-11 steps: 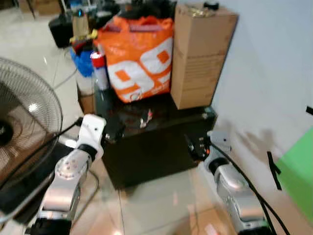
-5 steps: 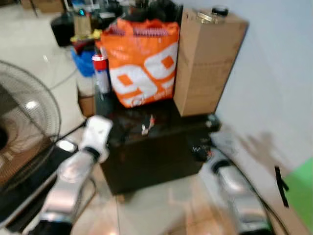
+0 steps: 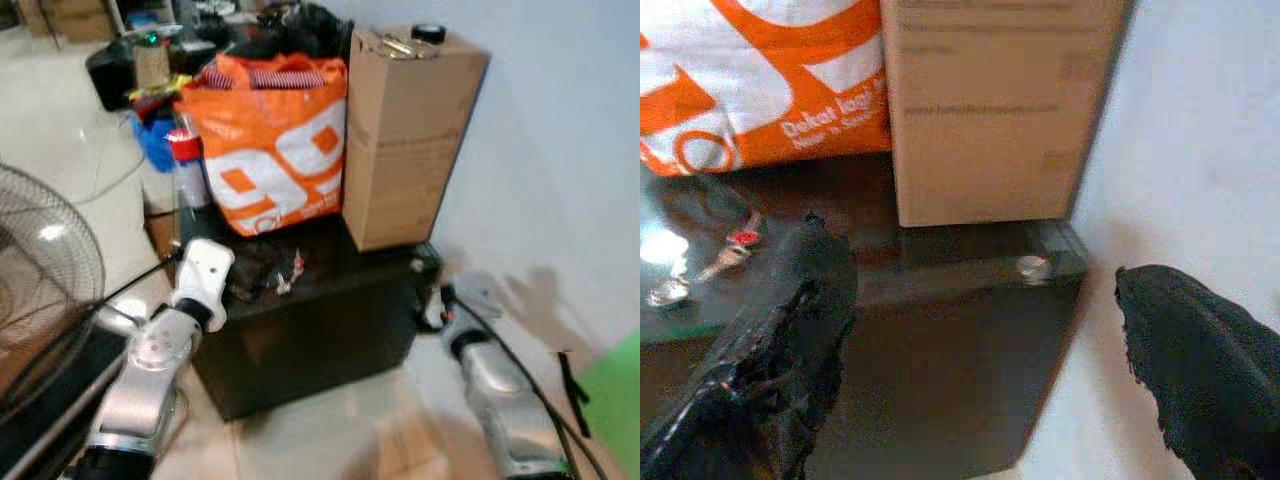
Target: Hang keys on a hook
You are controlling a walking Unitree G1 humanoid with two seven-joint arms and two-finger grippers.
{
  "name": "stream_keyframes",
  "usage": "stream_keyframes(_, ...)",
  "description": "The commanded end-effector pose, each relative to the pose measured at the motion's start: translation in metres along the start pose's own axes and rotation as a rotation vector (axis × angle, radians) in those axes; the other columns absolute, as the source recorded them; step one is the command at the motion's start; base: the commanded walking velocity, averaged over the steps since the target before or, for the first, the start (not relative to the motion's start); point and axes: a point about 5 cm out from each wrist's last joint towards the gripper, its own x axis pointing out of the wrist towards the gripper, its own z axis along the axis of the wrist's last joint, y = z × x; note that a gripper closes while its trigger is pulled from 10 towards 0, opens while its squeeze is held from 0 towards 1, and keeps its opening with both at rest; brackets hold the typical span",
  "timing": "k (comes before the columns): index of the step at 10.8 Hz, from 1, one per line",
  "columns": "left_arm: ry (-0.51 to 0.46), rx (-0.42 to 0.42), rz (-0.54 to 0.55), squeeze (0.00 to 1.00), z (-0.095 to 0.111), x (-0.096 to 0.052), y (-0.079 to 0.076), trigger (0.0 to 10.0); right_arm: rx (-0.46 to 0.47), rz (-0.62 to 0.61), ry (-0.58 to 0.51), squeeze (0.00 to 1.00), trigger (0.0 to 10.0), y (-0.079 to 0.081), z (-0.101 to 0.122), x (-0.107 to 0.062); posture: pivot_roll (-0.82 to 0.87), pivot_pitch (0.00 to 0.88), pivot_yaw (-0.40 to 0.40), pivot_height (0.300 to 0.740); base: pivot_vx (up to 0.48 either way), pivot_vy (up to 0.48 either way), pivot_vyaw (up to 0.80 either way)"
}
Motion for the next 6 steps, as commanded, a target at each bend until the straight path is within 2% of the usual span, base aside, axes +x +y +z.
stream_keyframes(1, -0.011, -0.001, -0.006, 0.0, 0.0033, 0.0027, -0.0027, 10.0, -0.017, 0.011, 0.003, 1.0, 10.0, -0.0028, 0.0001, -0.0014, -0.08, 0.0, 0.002, 0.74, 0.33, 0.0, 0.0)
stream_keyframes(6, 0.006, -0.008, 0.03, 0.0, -0.0022, -0.0034, 0.0015, 10.0, -0.068, 0.066, 0.019, 1.0, 10.0, -0.0037, 0.001, 0.0015, -0.07, 0.0, -0.021, 0.74, 0.329, 0.0, 0.0)
